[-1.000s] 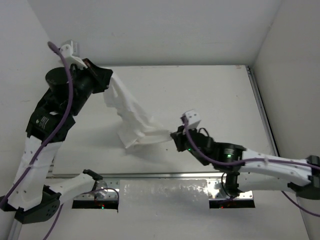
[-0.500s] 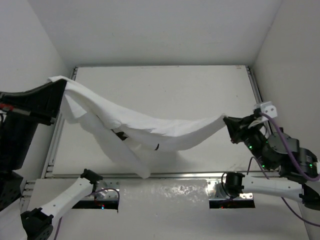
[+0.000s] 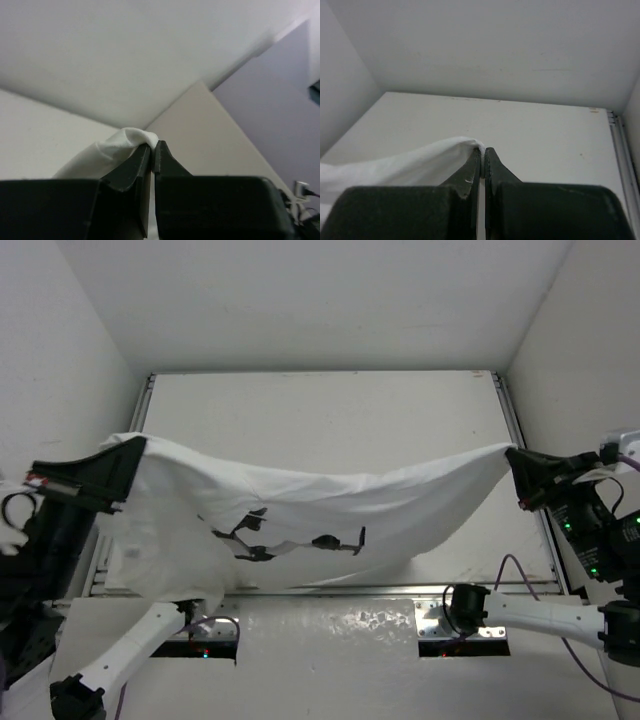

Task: Fold and stack the t-shirts
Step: Flatten out the tshirt

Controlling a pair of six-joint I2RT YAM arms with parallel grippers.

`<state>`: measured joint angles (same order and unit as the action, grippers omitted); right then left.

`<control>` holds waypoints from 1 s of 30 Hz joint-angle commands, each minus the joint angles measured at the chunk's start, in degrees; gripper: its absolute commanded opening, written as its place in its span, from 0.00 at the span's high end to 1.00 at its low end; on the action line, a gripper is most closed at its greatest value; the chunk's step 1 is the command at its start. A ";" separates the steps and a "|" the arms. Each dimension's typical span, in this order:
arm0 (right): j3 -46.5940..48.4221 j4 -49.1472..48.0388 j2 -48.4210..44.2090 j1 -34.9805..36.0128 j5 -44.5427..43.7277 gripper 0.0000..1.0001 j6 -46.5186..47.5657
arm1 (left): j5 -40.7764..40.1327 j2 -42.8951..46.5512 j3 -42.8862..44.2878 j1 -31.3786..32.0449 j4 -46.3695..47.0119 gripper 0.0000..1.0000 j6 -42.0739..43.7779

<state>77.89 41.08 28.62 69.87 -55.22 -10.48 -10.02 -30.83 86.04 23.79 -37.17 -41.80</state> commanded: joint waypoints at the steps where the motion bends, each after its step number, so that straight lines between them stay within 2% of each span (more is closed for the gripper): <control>1: -2.56 -10.71 5.56 0.44 -6.03 1.00 8.62 | -5.17 -2.91 -4.73 -0.50 -0.10 1.00 -3.20; 2: -5.52 -14.85 6.70 1.66 -7.87 1.00 11.59 | -6.05 -3.88 -5.61 -0.50 0.25 1.00 -3.37; 3: -7.64 -21.41 9.06 2.55 -12.06 1.00 22.41 | -7.11 -6.50 -7.27 -0.50 1.82 1.00 -3.46; 4: -9.84 -34.88 10.04 3.25 -12.80 1.00 27.31 | -7.12 -8.00 -8.07 -0.50 2.79 1.00 -3.46; 6: -13.28 -49.96 13.63 3.44 -13.42 1.00 39.33 | -8.16 -13.10 -9.92 -0.50 4.90 1.00 -3.72; 7: -13.03 -51.52 14.70 3.35 -12.90 1.00 40.09 | -9.30 -14.86 -10.10 -0.50 4.91 1.00 -4.51; 9: -12.15 -51.37 18.98 0.73 -10.19 1.00 36.70 | -12.29 -18.21 -10.98 -0.50 5.87 1.00 -5.31; 10: -10.67 -38.31 21.36 -1.46 -7.99 1.00 30.76 | -13.17 -18.74 -12.55 -0.50 6.23 1.00 -6.27; 11: -5.43 -26.35 24.00 -9.14 -2.66 1.00 19.91 | -13.88 -18.39 -13.87 -0.50 7.19 1.00 -6.36; 12: -4.25 -12.65 29.16 -15.05 4.96 1.00 2.66 | -13.88 -17.78 -15.53 -0.50 11.11 1.00 -5.58; 13: -8.15 -12.08 30.43 -24.16 15.22 1.00 -1.43 | -14.84 -17.34 -17.73 -0.50 11.41 1.00 -5.40; 15: -16.42 -19.86 30.00 -31.50 22.57 1.00 -4.62 | -17.39 -18.12 -18.01 -0.59 11.68 1.00 -4.52; 16: -18.97 -21.38 30.87 -40.77 32.71 1.00 -6.38 | -18.10 -20.21 -17.06 -0.94 11.51 1.00 -2.86; 18: -20.40 -24.00 32.28 -47.69 37.19 1.00 -8.16 | -17.59 -23.21 -16.26 -2.07 11.67 1.00 -1.45; 21: -20.41 -26.22 33.68 -59.19 42.55 1.00 -6.84 | -10.74 -29.89 -16.08 -9.09 14.31 1.00 -2.49; 22: -19.28 -27.10 36.22 -60.27 44.04 1.00 -5.01 | -9.85 -33.47 -16.25 -11.81 15.19 1.00 -2.93; 24: -17.60 -30.96 40.70 -61.68 45.54 1.00 -3.15 | -10.71 -38.05 -15.03 -13.15 18.17 1.00 -2.94; 28: -6.89 -34.39 59.47 -62.22 50.03 1.00 2.47 | -8.62 -53.06 -10.03 -14.47 27.92 1.00 1.72; 30: -1.02 -36.06 65.39 -62.39 51.35 1.00 3.88 | -6.86 -60.35 -7.04 -14.82 33.72 1.00 3.90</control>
<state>70.37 11.25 85.91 7.73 -9.72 -10.35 -19.99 -84.75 74.52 9.63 -16.19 -42.22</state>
